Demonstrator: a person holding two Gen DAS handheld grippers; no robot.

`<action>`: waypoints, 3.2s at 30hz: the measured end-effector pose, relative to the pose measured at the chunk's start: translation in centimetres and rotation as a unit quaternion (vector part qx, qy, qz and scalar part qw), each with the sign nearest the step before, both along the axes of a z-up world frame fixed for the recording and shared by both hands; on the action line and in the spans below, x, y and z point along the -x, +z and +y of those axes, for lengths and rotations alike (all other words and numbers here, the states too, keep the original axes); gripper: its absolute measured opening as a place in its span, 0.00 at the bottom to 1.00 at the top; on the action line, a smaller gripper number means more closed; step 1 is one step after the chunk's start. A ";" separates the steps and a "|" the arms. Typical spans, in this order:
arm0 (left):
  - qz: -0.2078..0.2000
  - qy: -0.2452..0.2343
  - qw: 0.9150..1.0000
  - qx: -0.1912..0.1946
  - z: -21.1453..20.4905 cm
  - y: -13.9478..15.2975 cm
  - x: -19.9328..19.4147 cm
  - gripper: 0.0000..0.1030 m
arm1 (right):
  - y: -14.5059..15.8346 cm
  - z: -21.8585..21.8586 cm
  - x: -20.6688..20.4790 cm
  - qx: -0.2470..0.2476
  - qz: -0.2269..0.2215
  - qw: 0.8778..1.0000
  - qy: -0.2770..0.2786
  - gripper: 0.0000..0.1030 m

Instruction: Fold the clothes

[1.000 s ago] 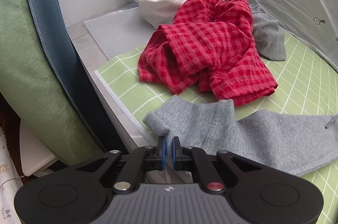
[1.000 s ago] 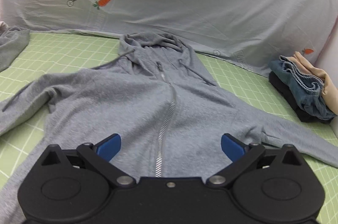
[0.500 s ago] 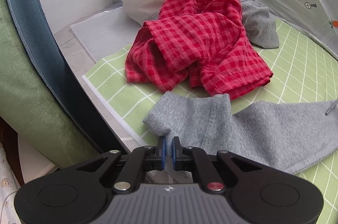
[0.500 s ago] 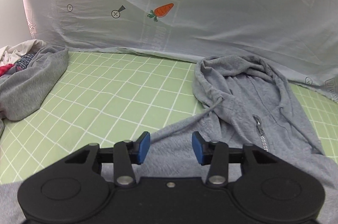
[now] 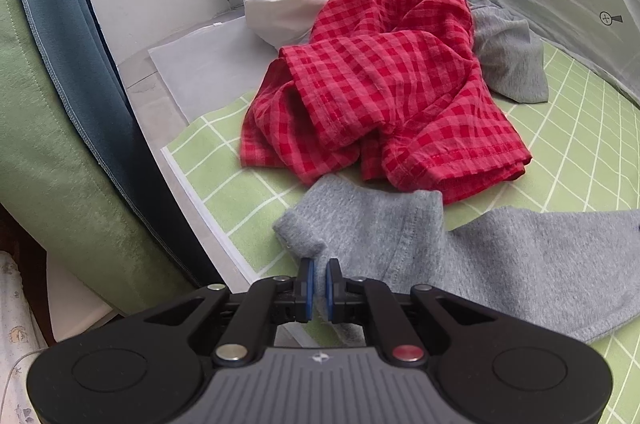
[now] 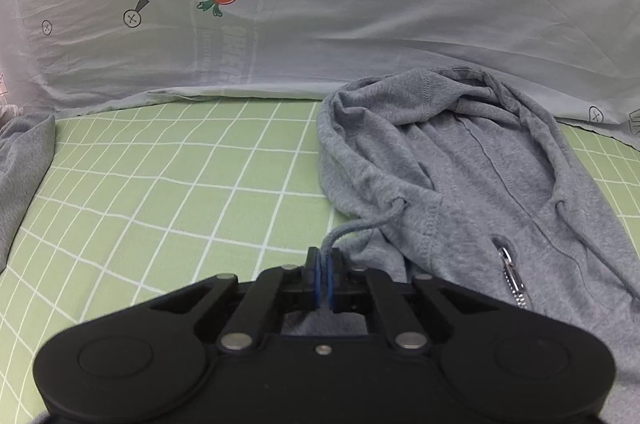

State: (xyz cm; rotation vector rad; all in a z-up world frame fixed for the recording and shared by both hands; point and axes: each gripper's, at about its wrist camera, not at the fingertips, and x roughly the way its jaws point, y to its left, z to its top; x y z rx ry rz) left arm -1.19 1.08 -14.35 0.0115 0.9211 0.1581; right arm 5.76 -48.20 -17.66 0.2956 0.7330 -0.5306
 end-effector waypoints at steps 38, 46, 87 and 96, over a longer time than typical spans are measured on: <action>0.007 0.019 1.000 0.001 -0.5 -0.3 -1.1 0.08 | 1.4 9.6 1.0 -0.024 0.047 0.990 0.129 0.37; 0.002 0.021 1.000 0.010 -0.2 -0.4 -1.0 0.07 | 0.7 9.5 0.2 0.002 0.060 0.989 0.133 0.00; 0.003 0.026 1.000 0.009 1.2 0.1 0.8 0.07 | 1.2 9.8 -0.3 -0.013 0.005 0.987 0.159 0.01; -0.011 0.053 0.998 0.013 1.5 1.1 0.7 0.07 | 3.0 8.8 -0.6 -0.035 -0.043 0.988 0.141 0.02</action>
